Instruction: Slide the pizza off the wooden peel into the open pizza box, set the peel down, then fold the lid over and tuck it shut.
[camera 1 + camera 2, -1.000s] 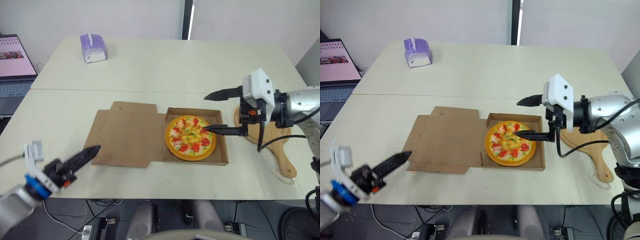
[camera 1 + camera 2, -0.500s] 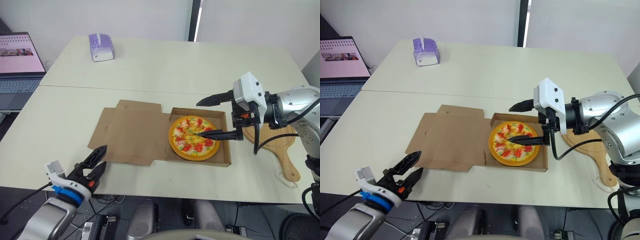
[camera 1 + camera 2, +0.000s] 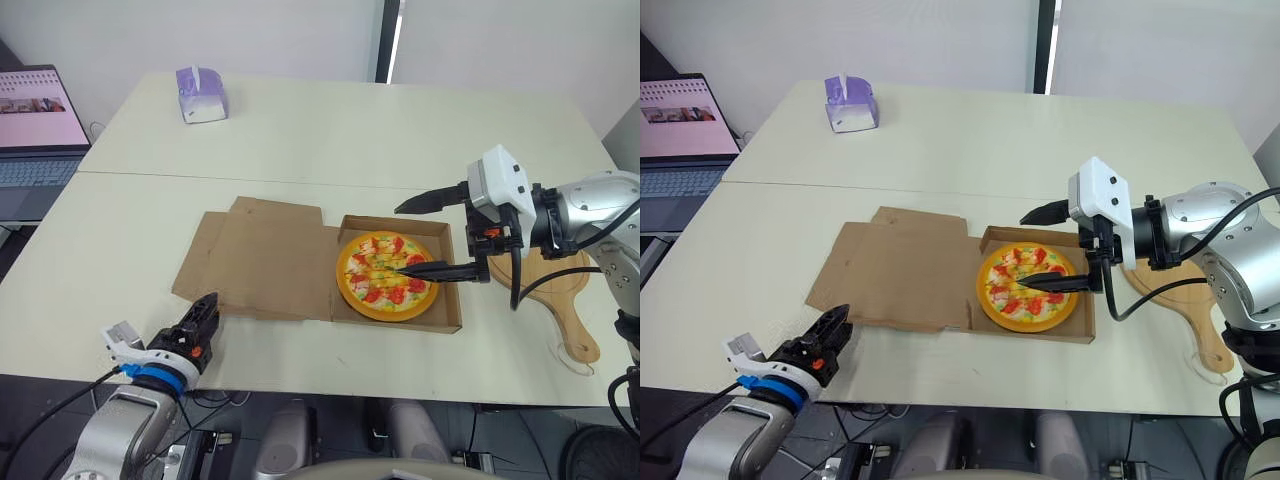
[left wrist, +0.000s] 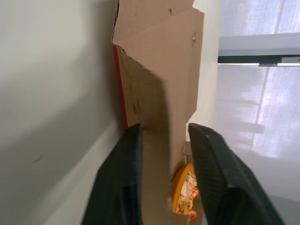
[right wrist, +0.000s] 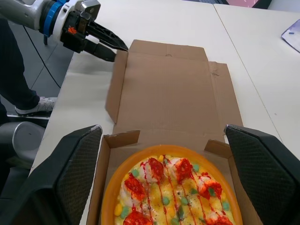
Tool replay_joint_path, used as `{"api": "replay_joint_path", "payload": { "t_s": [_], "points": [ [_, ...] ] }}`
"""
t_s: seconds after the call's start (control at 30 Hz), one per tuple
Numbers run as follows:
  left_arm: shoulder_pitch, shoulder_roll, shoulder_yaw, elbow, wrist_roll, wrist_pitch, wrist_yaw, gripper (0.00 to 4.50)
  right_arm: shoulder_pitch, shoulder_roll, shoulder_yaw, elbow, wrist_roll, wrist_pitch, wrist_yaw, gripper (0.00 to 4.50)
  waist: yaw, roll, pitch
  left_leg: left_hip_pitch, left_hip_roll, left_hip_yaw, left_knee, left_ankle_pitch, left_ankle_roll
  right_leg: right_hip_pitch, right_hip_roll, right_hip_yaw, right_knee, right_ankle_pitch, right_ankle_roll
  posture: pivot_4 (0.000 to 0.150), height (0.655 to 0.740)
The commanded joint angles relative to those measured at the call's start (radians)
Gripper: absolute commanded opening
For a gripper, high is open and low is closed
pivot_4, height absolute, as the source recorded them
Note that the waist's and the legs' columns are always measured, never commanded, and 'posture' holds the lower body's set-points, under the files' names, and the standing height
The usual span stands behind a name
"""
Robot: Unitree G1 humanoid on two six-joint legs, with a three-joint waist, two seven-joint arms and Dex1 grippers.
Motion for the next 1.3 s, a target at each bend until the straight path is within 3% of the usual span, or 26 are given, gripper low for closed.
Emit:
{"api": "replay_joint_path", "payload": {
  "t_s": [0.03, 0.1, 0.47, 0.57, 0.77, 0.97, 1.07, 1.27, 1.3],
  "points": [
    [-0.021, 0.008, -0.012, -0.014, 0.024, -0.019, -0.003, 0.41, -0.011, -0.015, -0.021, -0.034, 0.017, -0.003, 0.005, 4.5, 0.0, 0.0, 0.0, 0.0, 0.0, 0.0, 0.0, 0.0, 0.0, 0.0, 0.0, 0.0, 0.0, 0.0, 0.0, 0.15, 0.7192],
    [-0.028, 0.008, -0.016, -0.005, 0.037, -0.02, -0.008, 0.02, -0.008, -0.016, -0.022, -0.038, 0.018, -0.001, 0.004, 4.5, 0.0, 0.0, 0.0, 0.0, 0.0, 0.0, 0.0, 0.0, 0.0, 0.0, 0.0, 0.0, 0.0, 0.0, 0.0, 0.15, 0.7192],
    [-0.031, 0.011, -0.022, 0.022, 0.077, -0.028, -0.014, 0.02, 0.002, -0.015, -0.026, -0.048, 0.014, 0.002, -0.01, 4.5, 0.0, 0.0, 0.0, 0.0, 0.0, 0.0, 0.0, 0.0, 0.0, 0.0, 0.0, 0.0, -0.001, 0.0, 0.0, 0.15, 0.7192],
    [-0.052, -0.002, -0.02, 0.025, 0.075, -0.048, 0.001, 0.6, -0.001, -0.015, -0.026, -0.049, 0.015, 0.004, -0.011, 4.5, 0.0, 0.0, 0.0, 0.0, 0.0, 0.0, 0.0, 0.0, 0.0, 0.0, 0.0, 0.0, -0.001, 0.0, 0.0, 0.15, 0.7192],
    [-0.135, -0.041, -0.02, 0.054, 0.116, -0.116, 0.101, 2.53, -0.008, -0.016, -0.026, -0.049, 0.021, 0.01, -0.006, 4.5, 0.001, 0.0, 0.0, -0.001, 0.0, -0.001, 0.0, 0.0, 0.0, 0.0, 0.0, 0.0, -0.001, 0.0, 0.0, 0.15, 0.7192],
    [-0.166, -0.049, -0.023, 0.073, 0.129, -0.119, 0.131, 2.53, -0.009, -0.018, -0.025, -0.05, 0.019, 0.01, -0.003, 4.5, 0.0, 0.0, 0.0, -0.001, 0.0, -0.001, 0.0, 0.0, 0.0, 0.0, 0.0, -0.001, -0.001, 0.0, 0.0, 0.15, 0.7192],
    [-0.165, -0.053, -0.021, 0.078, 0.129, -0.114, 0.13, 1.9, -0.008, -0.017, -0.025, -0.049, 0.018, 0.01, -0.004, 4.5, 0.001, 0.0, 0.0, -0.001, 0.0, -0.001, 0.0, 0.0, 0.0, 0.0, 0.0, -0.001, -0.001, 0.0, 0.0, 0.15, 0.7192],
    [-0.157, -0.047, -0.021, 0.087, 0.137, -0.092, 0.099, 0.02, -0.003, -0.014, -0.028, -0.053, 0.019, 0.012, -0.01, 4.5, 0.001, 0.0, 0.0, -0.001, 0.0, -0.001, 0.0, 0.0, 0.0, 0.0, 0.0, -0.001, -0.001, 0.0, 0.0, 0.15, 0.7192],
    [-0.156, -0.046, -0.02, 0.088, 0.138, -0.089, 0.095, 0.02, -0.003, -0.014, -0.028, -0.053, 0.018, 0.012, -0.011, 4.5, 0.001, 0.0, 0.0, -0.001, 0.0, -0.001, 0.0, 0.0, 0.0, 0.0, 0.0, -0.001, -0.001, 0.0, 0.0, 0.15, 0.7192]
  ]
}}
